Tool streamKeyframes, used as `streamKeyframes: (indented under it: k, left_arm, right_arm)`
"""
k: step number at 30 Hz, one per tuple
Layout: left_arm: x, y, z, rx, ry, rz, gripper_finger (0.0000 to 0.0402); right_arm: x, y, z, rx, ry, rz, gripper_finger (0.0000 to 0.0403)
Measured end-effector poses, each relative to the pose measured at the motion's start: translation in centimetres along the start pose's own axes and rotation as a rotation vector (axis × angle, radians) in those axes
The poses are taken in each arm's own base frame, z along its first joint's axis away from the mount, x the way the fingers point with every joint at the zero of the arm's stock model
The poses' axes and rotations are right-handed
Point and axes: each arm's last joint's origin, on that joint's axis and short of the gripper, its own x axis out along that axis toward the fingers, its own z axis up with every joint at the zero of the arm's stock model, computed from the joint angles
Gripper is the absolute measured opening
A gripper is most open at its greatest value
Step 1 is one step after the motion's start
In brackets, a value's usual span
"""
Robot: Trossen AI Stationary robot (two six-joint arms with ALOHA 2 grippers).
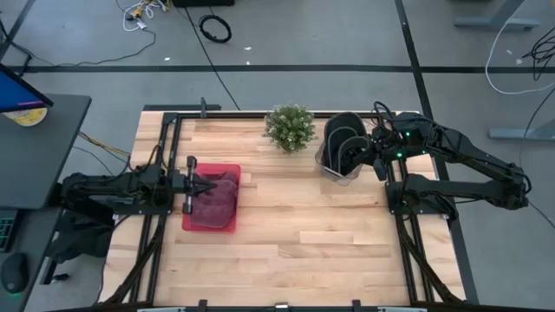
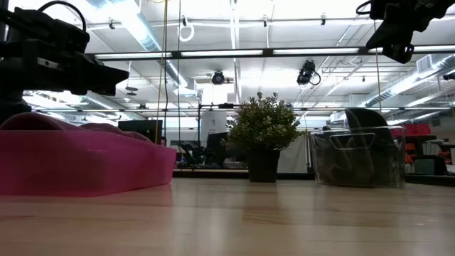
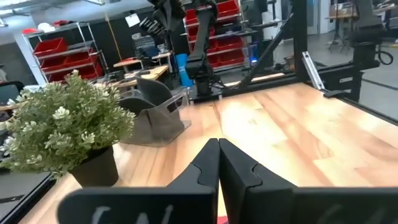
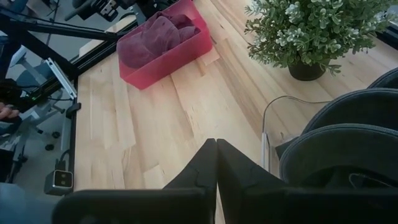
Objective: Pick & Place hat
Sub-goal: Return to Home Position
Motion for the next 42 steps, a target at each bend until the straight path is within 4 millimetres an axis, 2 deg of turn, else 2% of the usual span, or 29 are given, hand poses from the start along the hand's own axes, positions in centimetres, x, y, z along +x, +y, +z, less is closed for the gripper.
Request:
streamKeyframes:
  k: [13, 22, 27, 32, 35, 42]
  left_arm:
    - [-0.3, 0.0, 0.5, -0.048, 0.04, -0.039, 0.0004]
    - [-0.2, 0.2, 0.5, -0.08, 0.029, 0.022, 0.0008]
    - [-0.2, 0.5, 0.5, -0.2, 0.034, 0.135, 0.0009]
    - [-0.2, 0.6, 0.5, -0.237, 0.027, 0.171, 0.0009]
    - [-0.2, 0.6, 0.6, -0.23, 0.018, 0.152, 0.0009]
    - [-0.2, 0.6, 0.6, -0.234, 0.012, 0.145, 0.0009]
  right_arm:
    - [0.0, 0.0, 0.0, -0.038, 0.0, 0.0, 0.0011]
    - [-0.5, 0.1, -0.2, -0.184, -0.016, 0.003, 0.0011]
    - [-0.6, 0.0, -0.9, -0.221, -0.065, 0.013, 0.0011]
    - [1.5, -0.3, -2.2, -0.206, -0.28, 0.143, 0.0008]
    - [3.3, 0.3, -2.9, -0.277, -0.401, 0.288, 0.0003]
    - [6.1, 1.7, -6.0, -0.382, -0.552, 0.382, 0.0002]
